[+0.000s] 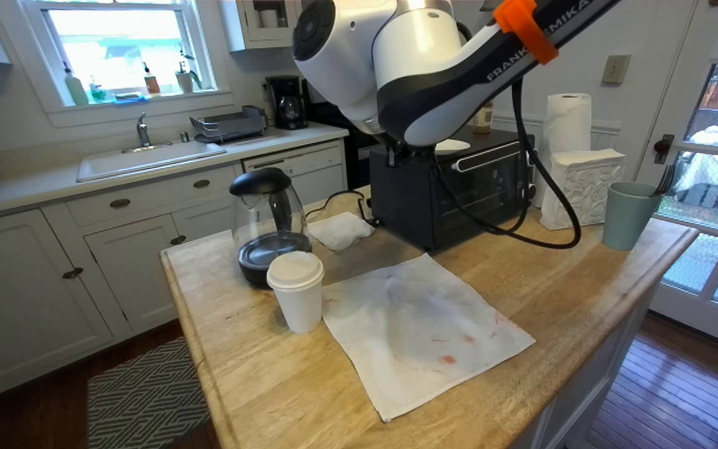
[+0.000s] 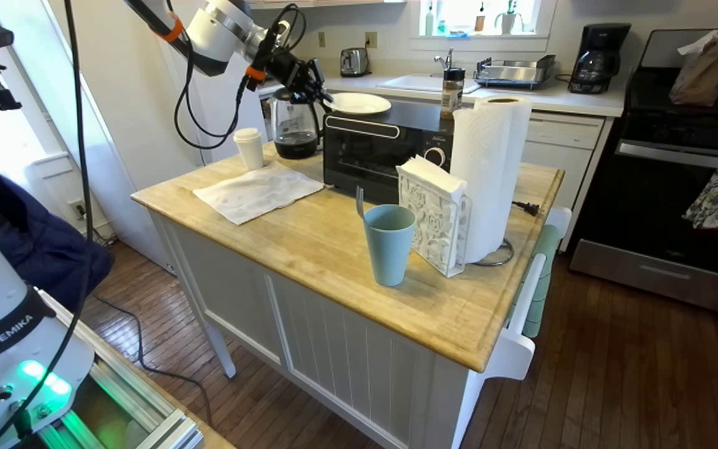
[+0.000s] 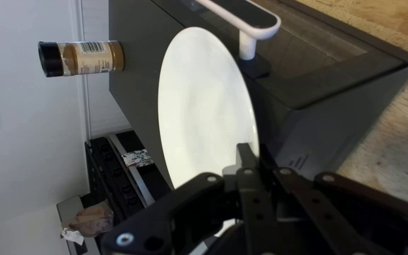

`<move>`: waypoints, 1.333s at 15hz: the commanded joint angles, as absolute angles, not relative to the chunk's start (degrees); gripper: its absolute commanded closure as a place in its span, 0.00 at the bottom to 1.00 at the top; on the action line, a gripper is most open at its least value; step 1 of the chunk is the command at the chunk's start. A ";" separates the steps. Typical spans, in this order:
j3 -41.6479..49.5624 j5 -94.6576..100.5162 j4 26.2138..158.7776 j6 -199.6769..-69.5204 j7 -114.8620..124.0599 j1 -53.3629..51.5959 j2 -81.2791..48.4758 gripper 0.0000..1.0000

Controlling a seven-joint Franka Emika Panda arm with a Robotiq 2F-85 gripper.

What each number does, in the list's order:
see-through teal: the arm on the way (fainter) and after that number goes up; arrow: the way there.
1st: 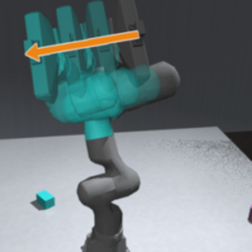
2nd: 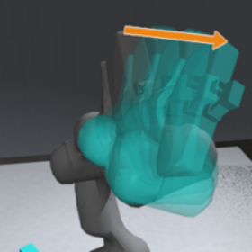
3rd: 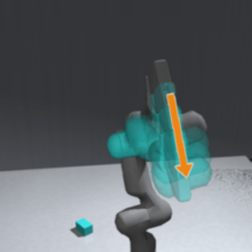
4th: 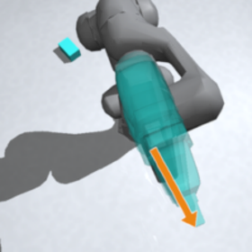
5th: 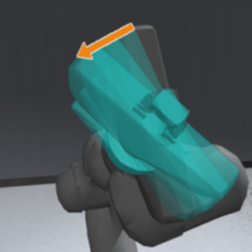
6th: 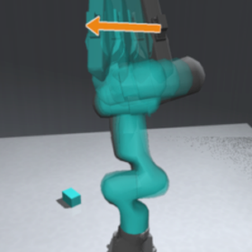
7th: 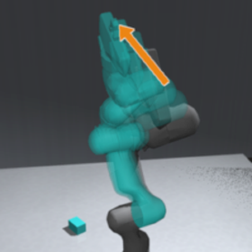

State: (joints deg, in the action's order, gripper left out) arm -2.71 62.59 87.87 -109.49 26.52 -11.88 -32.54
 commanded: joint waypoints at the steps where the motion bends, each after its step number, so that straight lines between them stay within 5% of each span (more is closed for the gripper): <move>1: -1.90 63.43 85.58 -107.35 25.89 -13.04 -33.97 0.99; 20: -3.65 65.51 90.56 -89.38 35.03 -17.02 -30.84 0.99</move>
State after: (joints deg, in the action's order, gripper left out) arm -2.93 66.68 88.09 -92.90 32.74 -16.61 -32.81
